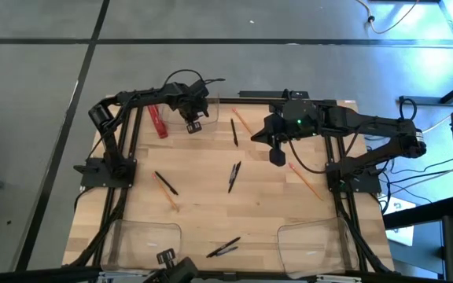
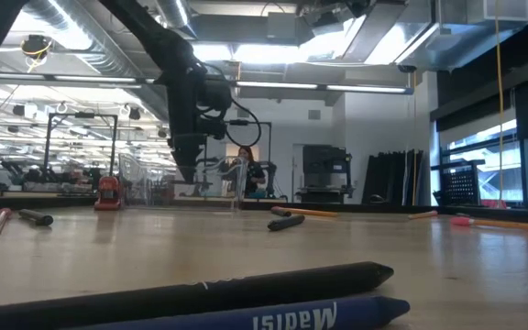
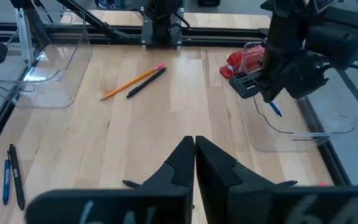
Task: Sort crayons/erasers/pens/pencils in bins
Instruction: Put the blue crayon into the top transparent bin, then put the black pen into the bottom left transparent bin
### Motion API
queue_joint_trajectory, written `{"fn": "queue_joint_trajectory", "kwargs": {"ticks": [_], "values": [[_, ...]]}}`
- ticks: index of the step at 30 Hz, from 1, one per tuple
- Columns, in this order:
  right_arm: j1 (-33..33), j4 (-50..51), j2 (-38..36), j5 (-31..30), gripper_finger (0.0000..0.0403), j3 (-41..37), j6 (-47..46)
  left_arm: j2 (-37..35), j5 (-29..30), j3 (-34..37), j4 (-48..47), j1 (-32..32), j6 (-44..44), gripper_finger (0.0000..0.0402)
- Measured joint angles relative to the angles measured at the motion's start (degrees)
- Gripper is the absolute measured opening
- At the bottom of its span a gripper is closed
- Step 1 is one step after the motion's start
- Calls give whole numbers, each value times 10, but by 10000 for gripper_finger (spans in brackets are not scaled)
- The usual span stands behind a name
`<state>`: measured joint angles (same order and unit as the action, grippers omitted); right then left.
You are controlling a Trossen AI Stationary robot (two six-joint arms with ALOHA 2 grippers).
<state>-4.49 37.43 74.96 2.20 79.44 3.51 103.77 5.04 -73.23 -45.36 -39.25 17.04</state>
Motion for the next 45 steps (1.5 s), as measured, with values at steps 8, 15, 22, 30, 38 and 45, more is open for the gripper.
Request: {"fn": "queue_joint_trajectory", "kwargs": {"ticks": [8,15,22,30,38,45], "values": [[0,0,0,0,17,0,0,0,0,0,0,0,0,77],[0,1,0,0,17,0,0,-10,1,0,-2,2,-40,81],[0,3,0,0,17,0,0,-86,0,0,-12,19,-119,81],[0,3,0,0,17,0,0,-213,-2,-1,-87,90,-270,82],[0,3,0,0,17,0,0,-303,-2,-1,-188,215,-475,82],[0,7,0,0,17,0,27,-313,-2,-1,-250,341,-499,82]]}}
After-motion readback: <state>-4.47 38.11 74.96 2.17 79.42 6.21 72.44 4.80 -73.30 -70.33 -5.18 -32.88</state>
